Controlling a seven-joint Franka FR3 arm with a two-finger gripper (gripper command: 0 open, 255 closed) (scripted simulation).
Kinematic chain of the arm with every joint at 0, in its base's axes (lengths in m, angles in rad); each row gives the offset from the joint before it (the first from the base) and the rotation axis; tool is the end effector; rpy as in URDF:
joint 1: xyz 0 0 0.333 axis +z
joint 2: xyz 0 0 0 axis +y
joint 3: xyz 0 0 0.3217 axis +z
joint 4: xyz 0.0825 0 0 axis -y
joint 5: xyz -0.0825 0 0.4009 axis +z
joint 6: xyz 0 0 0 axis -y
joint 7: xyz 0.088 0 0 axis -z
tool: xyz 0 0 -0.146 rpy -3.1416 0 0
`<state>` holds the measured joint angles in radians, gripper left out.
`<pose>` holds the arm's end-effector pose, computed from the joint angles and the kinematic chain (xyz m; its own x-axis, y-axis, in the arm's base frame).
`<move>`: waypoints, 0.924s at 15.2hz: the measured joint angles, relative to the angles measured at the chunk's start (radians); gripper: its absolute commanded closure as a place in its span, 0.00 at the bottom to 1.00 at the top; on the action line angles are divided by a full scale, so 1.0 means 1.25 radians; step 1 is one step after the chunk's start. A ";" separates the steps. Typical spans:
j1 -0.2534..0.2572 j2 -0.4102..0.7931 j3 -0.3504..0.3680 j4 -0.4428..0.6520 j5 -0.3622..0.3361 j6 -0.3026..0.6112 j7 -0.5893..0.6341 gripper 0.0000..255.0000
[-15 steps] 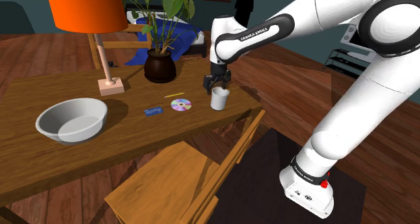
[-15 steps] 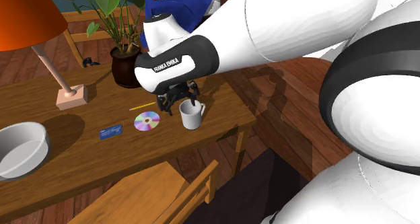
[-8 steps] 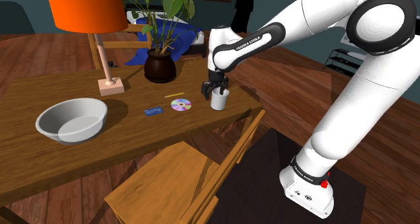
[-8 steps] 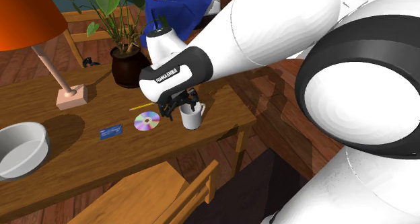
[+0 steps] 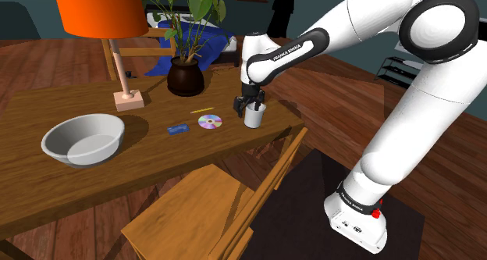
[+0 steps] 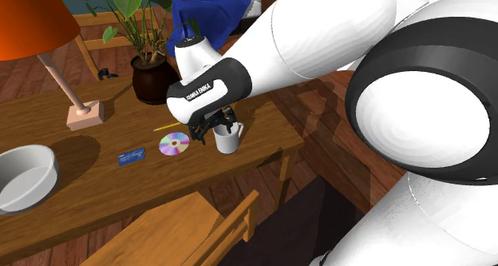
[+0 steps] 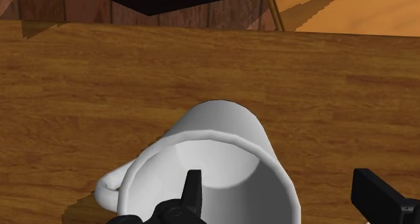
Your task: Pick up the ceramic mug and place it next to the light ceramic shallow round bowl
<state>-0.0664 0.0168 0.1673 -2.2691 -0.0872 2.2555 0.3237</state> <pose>0.5262 0.0483 0.3044 0.9860 -0.1662 -0.0101 -0.1651 -0.9838 0.0698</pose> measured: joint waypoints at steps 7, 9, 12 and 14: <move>0.000 0.000 0.000 0.000 0.000 0.000 0.000 1.00; 0.000 0.000 0.000 0.000 0.000 0.000 0.000 1.00; 0.001 -0.008 0.001 0.004 0.003 -0.012 -0.001 1.00; 0.000 -0.018 0.000 0.013 0.006 -0.030 -0.006 1.00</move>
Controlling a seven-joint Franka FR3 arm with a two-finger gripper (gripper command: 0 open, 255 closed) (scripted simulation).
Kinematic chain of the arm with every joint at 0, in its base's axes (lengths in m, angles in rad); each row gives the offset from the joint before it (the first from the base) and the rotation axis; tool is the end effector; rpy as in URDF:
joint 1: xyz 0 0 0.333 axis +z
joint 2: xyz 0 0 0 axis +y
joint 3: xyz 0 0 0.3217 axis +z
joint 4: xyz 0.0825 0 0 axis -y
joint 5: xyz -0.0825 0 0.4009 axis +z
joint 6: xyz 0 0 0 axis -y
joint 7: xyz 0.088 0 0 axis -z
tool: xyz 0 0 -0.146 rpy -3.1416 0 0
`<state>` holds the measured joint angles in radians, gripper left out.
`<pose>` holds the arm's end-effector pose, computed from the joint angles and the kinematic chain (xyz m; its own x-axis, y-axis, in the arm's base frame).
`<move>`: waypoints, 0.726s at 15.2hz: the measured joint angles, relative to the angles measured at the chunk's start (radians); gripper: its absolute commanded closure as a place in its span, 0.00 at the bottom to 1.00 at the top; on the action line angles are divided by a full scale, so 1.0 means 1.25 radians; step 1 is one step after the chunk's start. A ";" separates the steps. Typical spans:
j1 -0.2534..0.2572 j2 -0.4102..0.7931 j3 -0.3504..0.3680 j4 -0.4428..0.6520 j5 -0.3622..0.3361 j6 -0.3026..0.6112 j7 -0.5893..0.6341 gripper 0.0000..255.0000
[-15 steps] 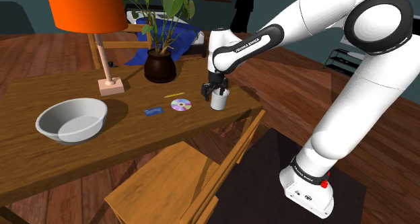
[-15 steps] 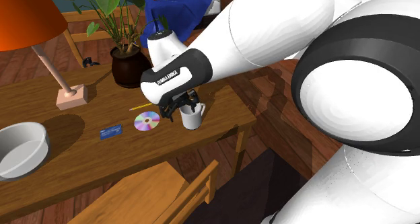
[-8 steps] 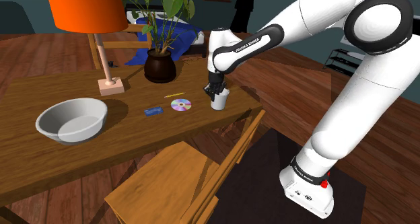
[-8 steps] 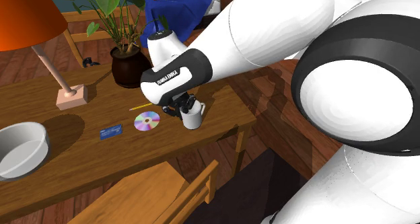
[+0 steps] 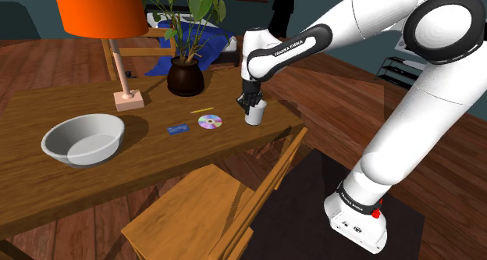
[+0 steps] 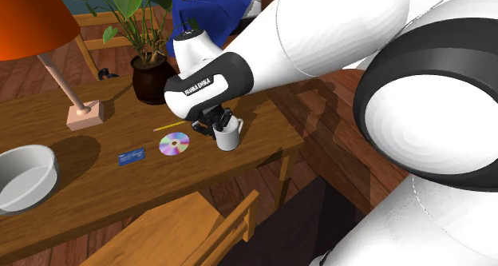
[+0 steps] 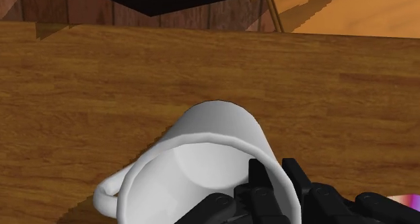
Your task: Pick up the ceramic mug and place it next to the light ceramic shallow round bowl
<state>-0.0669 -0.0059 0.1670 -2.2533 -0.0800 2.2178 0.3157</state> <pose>0.5265 0.0478 0.3201 0.9861 -0.1660 -0.0100 -0.1649 -0.9838 0.0699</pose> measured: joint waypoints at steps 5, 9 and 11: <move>0.002 -0.026 0.002 0.027 0.008 -0.052 -0.005 1.00; 0.001 -0.050 0.000 0.047 0.015 -0.096 -0.013 1.00; 0.001 -0.054 0.000 0.064 0.016 -0.117 -0.015 1.00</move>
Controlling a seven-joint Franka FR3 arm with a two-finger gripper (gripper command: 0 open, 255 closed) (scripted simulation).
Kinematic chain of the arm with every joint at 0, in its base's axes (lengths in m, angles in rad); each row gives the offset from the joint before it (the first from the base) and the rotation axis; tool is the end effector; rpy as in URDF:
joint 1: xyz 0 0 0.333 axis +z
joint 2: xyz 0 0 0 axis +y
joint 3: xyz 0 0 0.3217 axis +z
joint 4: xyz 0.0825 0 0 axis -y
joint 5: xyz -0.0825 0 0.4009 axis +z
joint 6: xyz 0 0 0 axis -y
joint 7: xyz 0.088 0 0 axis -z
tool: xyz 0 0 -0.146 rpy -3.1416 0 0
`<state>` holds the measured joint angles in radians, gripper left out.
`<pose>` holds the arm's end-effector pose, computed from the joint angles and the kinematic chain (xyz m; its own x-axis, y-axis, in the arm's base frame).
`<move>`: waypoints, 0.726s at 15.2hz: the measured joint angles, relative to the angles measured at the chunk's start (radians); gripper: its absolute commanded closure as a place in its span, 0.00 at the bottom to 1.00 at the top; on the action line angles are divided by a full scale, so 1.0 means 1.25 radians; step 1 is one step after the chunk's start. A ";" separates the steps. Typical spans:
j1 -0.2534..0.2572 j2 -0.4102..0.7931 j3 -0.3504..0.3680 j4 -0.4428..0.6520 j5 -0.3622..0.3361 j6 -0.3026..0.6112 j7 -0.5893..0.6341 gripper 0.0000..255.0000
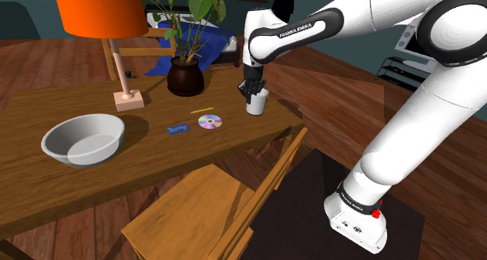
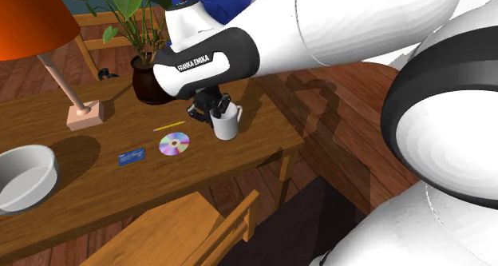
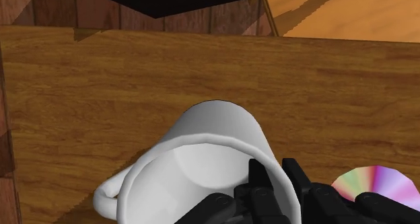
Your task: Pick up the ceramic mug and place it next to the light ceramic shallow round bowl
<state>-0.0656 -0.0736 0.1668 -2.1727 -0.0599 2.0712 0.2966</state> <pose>0.5282 0.0488 0.3803 0.9861 -0.1661 -0.0100 -0.1650 -0.9838 0.0698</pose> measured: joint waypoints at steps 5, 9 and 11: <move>-0.001 -0.020 -0.002 0.035 0.005 -0.054 -0.008 1.00; 0.000 -0.034 -0.001 0.061 0.008 -0.094 -0.010 1.00; -0.001 -0.036 -0.003 0.081 0.009 -0.116 -0.014 1.00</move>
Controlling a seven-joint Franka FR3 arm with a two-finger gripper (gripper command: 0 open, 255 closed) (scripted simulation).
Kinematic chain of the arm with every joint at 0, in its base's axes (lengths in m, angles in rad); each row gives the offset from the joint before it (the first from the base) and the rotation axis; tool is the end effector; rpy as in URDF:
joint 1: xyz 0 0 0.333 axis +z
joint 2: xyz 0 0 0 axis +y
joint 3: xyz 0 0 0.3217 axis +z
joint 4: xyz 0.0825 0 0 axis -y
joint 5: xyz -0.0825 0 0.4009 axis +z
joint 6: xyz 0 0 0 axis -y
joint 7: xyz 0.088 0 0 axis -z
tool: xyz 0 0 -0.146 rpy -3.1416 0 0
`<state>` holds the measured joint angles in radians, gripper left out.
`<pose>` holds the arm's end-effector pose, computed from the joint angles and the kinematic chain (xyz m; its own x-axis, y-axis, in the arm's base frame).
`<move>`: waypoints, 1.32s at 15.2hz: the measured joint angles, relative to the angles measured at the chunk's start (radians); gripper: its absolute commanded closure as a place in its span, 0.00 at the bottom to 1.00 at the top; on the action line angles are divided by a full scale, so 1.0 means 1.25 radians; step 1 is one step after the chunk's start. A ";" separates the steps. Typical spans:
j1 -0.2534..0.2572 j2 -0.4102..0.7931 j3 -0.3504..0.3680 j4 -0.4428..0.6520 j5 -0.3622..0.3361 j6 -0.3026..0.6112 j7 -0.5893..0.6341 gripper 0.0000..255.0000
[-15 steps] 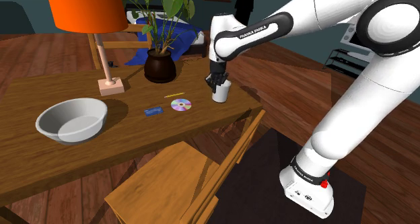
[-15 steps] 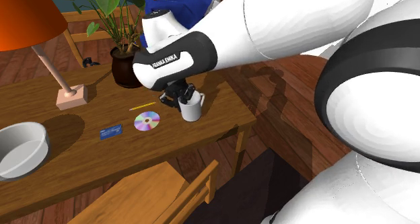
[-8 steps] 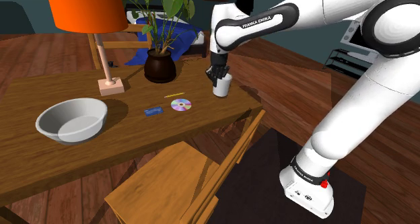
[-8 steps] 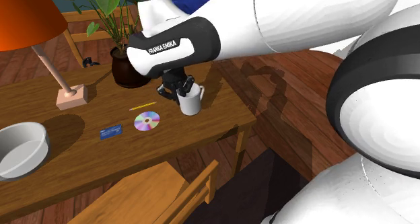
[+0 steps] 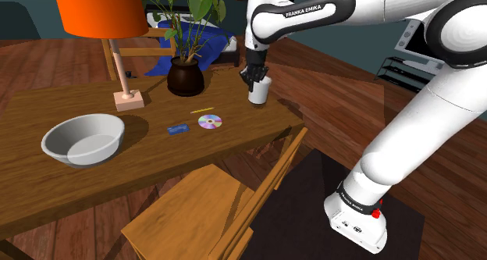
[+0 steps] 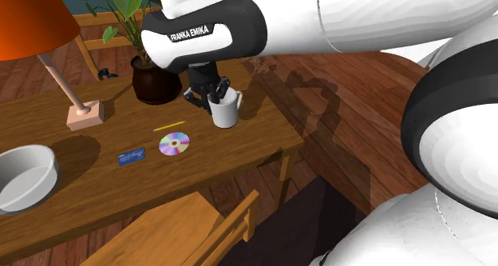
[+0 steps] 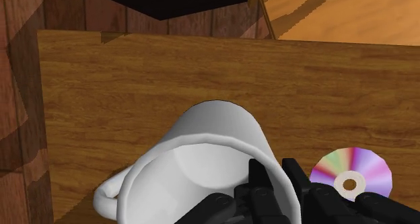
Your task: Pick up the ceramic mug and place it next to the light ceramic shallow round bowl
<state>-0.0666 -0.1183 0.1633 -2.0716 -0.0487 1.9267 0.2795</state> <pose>0.5288 0.0476 0.4402 0.9861 -0.1661 -0.0100 -0.1651 -0.9838 0.0698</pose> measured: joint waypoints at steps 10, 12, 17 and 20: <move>0.018 0.013 0.023 0.100 0.003 -0.089 0.035 1.00; 0.033 0.040 0.043 0.135 0.000 -0.100 0.071 1.00; 0.077 0.126 0.091 0.239 -0.017 -0.127 0.166 1.00; 0.108 0.186 0.115 0.311 -0.034 -0.144 0.222 1.00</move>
<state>0.0684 0.1148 0.3071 -1.6827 -0.0912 1.7464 0.5570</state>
